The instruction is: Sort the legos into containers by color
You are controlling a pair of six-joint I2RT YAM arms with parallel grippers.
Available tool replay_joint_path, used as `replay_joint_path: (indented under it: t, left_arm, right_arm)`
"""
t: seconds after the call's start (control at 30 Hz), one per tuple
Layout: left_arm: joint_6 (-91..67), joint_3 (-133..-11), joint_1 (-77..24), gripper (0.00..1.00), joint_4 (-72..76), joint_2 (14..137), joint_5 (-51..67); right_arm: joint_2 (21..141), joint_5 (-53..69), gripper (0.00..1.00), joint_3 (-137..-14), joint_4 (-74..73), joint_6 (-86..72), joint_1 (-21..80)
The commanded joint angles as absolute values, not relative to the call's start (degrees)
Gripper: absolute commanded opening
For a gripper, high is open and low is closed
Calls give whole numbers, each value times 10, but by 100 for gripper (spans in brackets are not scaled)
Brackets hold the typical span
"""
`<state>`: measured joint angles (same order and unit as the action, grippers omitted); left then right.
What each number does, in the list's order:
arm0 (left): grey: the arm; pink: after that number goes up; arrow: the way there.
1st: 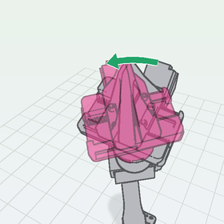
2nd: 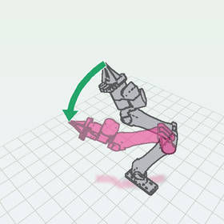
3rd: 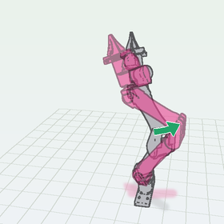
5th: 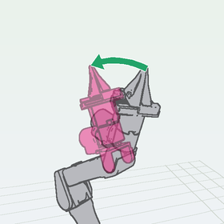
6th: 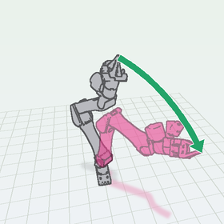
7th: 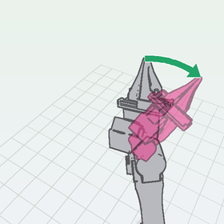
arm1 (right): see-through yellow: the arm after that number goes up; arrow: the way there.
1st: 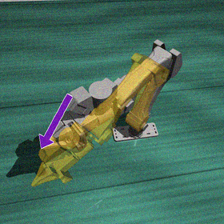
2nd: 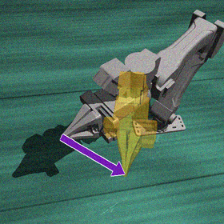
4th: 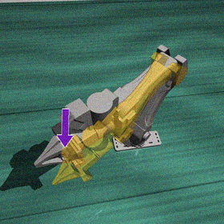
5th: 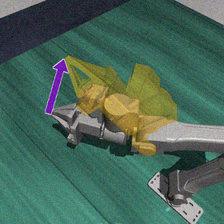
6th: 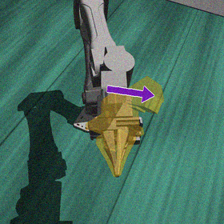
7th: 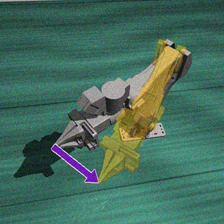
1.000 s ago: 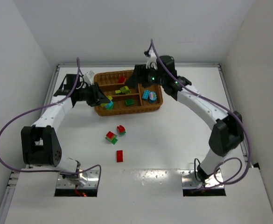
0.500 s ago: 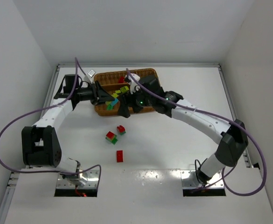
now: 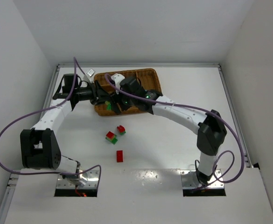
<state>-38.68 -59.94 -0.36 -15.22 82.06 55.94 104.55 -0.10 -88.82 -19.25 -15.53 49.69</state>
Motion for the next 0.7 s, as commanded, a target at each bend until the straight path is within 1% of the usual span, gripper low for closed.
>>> replay_joint_path:
  t: [0.0,0.07,0.1,0.23,0.3,0.33,0.4,0.43,0.5,0.53,0.63,0.67]
  left_arm:
    - [-392,-618,4,0,-149,795,573]
    - [-392,-612,4,0,-149,795,573]
    - [-392,-612,4,0,-149,795,573]
    - [-392,-606,4,0,-149,802,573]
    - [-392,-606,4,0,-149,808,573]
    - [-392,-606,4,0,-149,808,573]
    - [-392,-606,4,0,-149,808,573]
    - [-392,-606,4,0,-149,813,573]
    - [-392,-606,4,0,-149,813,573]
    - [-392,-612,4,0,-149,813,573]
    - [-392,-612,9,0,-149,813,561]
    - [-392,-612,16,0,-149,807,551]
  right_arm:
    - [1062,-25,65,-934,-162,-144,500]
    - [1069,-19,61,-947,-162,-144,500]
    - [1069,-19,57,-947,-156,-144,500]
    - [1064,-25,54,-941,-141,-149,500]
    - [1063,-25,49,-935,-125,-149,500]
    - [1057,-25,43,-926,-125,-155,500]
    - [1057,-25,35,-921,-120,-155,500]
    - [1057,-25,25,-921,-120,-155,500]
    - [1057,-25,17,-913,-120,-160,500]
    - [1052,-32,12,-908,-120,-165,500]
    - [1037,-33,5,-871,-126,-180,495]
    - [1020,-33,1,-857,-126,-180,495]
